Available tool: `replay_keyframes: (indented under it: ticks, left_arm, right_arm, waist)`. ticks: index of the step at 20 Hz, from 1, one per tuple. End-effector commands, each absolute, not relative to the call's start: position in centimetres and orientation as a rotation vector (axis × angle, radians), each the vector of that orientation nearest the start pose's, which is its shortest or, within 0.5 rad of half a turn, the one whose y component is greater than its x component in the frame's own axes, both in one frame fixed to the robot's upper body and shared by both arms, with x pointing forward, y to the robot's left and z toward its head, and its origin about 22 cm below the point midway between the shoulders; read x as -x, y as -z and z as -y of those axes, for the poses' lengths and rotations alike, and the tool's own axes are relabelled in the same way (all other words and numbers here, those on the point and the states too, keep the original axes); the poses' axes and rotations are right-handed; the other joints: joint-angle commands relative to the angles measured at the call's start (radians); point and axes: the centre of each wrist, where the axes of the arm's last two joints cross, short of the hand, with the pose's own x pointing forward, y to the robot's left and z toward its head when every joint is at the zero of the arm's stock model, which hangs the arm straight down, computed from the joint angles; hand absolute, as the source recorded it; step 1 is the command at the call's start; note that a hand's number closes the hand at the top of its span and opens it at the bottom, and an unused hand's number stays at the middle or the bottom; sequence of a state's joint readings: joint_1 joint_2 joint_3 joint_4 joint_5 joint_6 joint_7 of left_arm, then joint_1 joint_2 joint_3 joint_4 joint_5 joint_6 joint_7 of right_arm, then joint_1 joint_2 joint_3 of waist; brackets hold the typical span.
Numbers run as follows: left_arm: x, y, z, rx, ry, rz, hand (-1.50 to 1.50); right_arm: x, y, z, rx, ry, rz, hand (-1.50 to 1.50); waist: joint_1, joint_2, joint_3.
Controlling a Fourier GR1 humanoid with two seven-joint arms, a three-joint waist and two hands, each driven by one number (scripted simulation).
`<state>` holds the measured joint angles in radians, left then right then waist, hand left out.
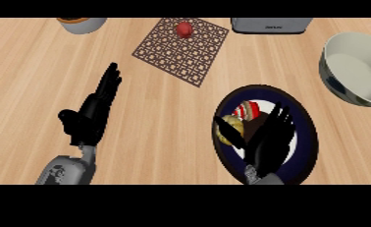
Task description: Pick the squash from the plate and place it in the bowl
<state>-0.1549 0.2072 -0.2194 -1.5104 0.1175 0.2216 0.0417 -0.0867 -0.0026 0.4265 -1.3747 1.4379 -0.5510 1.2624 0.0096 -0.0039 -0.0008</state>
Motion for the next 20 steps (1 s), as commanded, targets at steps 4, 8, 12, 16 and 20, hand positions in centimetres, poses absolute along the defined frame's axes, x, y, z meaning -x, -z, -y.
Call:
replay_keyframes:
  ticks: [4,8,12,16,20]
  left_arm:
    - [-27.7,-2.7,-20.7,-0.056,0.129,1.599,0.0]
    - [-27.8,-3.2,-21.9,-0.052,0.115,1.6,0.0]
    - [-27.6,-2.1,-21.4,-0.039,0.118,1.589,0.0]
    - [-27.8,-4.2,-22.3,-0.059,0.106,1.585,0.0]
    - [-27.7,-3.5,-20.7,-0.03,0.134,1.607,0.0]
  right_arm:
    - [-25.2,2.8,9.7,1.32,-0.237,0.687,1.5]
    - [-24.6,5.4,9.4,1.322,-0.341,0.644,1.5]
    - [-24.5,4.7,8.2,1.273,-0.327,0.711,1.5]
    - [-24.3,5.3,11.6,1.105,-0.431,0.909,1.5]
    - [-20.4,2.3,6.5,0.756,-0.662,1.295,1.5]
  waist:
    - [0.007,0.007,0.001]
    - [0.01,0.007,0.001]
    - [0.002,0.006,0.001]
    - [-0.002,0.005,0.002]
    - [0.057,0.013,0.015]
